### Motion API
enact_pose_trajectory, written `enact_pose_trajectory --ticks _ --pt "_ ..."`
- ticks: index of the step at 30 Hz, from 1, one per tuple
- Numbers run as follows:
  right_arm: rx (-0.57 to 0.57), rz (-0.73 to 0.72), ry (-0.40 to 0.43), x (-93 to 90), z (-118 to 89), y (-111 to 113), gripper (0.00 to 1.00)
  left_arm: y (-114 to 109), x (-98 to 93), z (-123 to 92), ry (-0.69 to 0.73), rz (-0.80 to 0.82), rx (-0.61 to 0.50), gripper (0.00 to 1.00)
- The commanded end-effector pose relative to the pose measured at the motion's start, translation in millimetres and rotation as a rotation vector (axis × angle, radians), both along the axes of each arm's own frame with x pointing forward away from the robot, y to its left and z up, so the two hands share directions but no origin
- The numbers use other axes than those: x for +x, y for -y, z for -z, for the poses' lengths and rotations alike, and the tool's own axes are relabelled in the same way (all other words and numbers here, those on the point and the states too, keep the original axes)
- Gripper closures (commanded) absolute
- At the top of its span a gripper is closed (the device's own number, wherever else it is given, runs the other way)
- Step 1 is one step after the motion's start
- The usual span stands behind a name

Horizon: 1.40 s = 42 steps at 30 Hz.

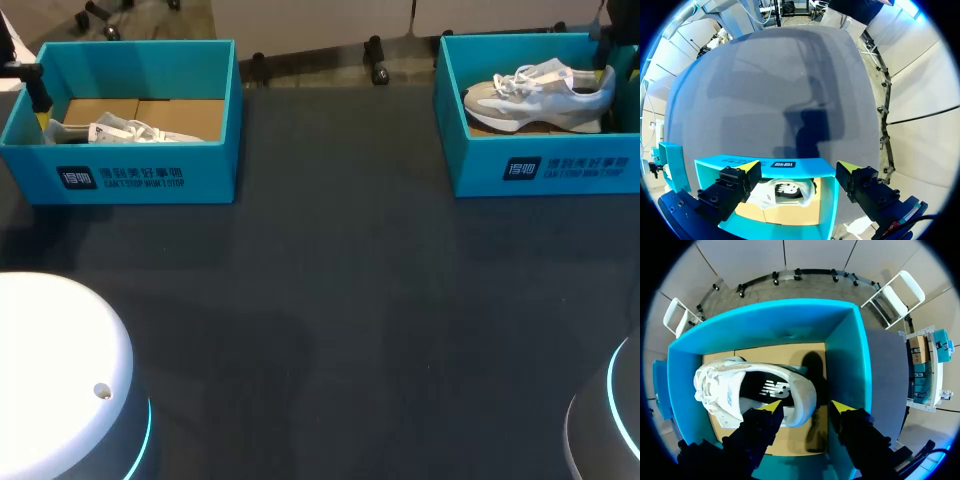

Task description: Take the shoe out of the shoebox, open the shoe tongue, remove and reinsert the insole, then place the shoe into the shoebox

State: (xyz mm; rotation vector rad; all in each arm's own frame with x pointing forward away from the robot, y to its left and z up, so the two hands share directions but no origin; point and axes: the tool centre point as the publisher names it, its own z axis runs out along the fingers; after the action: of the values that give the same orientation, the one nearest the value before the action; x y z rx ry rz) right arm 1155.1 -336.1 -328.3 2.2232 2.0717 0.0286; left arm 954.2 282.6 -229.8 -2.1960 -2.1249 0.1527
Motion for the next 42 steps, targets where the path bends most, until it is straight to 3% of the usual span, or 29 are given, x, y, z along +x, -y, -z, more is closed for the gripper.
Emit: enact_pose_trajectory --ticks 1,8,14,25,29,42 --pt "0.015 0.004 -0.009 7.7 10.1 2.4 0.43 -0.4 -1.5 -0.3 0.003 0.001 0.001 0.0" --pt "0.011 0.007 -0.026 5.5 20.2 4.0 0.47 -0.4 -1.5 -0.3 0.003 0.001 0.001 0.0" --pt "0.017 0.013 -0.033 5.3 29.3 5.4 0.36 -0.4 -1.5 -0.3 0.003 0.001 0.001 0.0" --pt "0.022 0.017 -0.049 7.4 43.2 5.4 0.39 -0.4 -1.5 -0.3 0.003 0.001 0.001 0.0" --pt "0.03 0.019 -0.052 7.3 47.8 5.3 0.2 -0.4 -1.5 -0.3 0.003 0.001 0.001 0.0" --pt "0.045 0.022 -0.068 12.6 64.3 5.0 0.25 -0.4 -1.5 -0.3 0.003 0.001 0.001 0.0"
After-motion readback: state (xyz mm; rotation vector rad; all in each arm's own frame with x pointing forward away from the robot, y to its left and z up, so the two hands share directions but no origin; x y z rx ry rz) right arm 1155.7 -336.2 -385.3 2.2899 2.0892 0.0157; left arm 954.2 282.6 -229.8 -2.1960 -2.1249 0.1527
